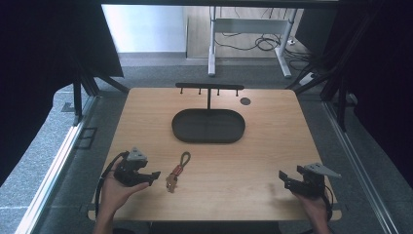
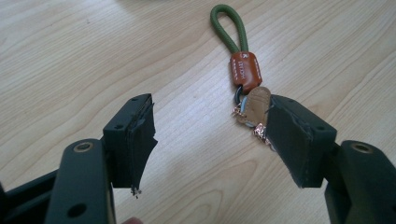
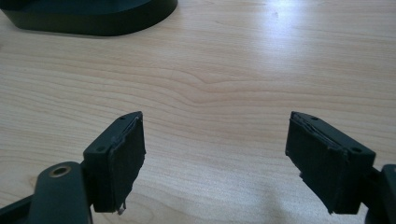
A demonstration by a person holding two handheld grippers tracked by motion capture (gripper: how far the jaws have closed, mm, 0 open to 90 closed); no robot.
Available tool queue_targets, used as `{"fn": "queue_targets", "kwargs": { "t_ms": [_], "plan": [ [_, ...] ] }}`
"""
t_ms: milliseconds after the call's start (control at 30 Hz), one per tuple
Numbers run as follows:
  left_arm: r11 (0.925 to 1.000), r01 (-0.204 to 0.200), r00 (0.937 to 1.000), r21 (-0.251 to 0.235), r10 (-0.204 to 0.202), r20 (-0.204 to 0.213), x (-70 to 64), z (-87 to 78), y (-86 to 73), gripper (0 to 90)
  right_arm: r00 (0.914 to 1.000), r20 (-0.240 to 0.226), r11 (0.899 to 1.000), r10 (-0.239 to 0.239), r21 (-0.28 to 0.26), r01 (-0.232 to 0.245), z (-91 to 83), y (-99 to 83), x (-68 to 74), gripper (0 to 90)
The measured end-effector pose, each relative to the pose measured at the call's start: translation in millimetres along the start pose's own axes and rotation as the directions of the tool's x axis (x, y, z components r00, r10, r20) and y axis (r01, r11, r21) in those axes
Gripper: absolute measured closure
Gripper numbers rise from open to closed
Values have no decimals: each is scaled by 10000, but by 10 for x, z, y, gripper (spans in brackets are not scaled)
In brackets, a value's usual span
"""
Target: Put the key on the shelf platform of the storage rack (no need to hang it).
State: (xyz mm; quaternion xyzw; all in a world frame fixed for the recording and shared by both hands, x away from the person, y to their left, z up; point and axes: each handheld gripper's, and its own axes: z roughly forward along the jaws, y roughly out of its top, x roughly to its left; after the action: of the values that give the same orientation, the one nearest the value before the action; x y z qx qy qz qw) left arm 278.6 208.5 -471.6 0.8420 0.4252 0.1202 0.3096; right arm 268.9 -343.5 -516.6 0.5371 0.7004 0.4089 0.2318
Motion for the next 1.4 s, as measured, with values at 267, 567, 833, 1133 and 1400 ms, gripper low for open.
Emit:
{"fn": "queue_targets", "kwargs": {
  "t_ms": [267,567,833,1133,1400],
  "plan": [
    [10000,-82,9998,-7,82,177,32,-18,73,335,9999,139,9998,-1,-195,4,-44,-10,6,242],
    [9991,-375,9993,212,374,49,-1,-24,234,321,9997,185,9997,-159,-157,162,-58,-25,15,251],
    [9981,-516,9987,343,515,39,2,-41,320,321,9994,36,9994,-341,54,341,-48,-42,36,256],
    [9948,-675,9977,761,669,106,18,77,435,319,9996,-83,9994,-277,186,278,-23,-58,40,262],
    [9921,-686,9975,1049,663,251,-15,229,630,321,9992,-38,9987,-393,334,394,7,-72,63,269]
  ]
}}
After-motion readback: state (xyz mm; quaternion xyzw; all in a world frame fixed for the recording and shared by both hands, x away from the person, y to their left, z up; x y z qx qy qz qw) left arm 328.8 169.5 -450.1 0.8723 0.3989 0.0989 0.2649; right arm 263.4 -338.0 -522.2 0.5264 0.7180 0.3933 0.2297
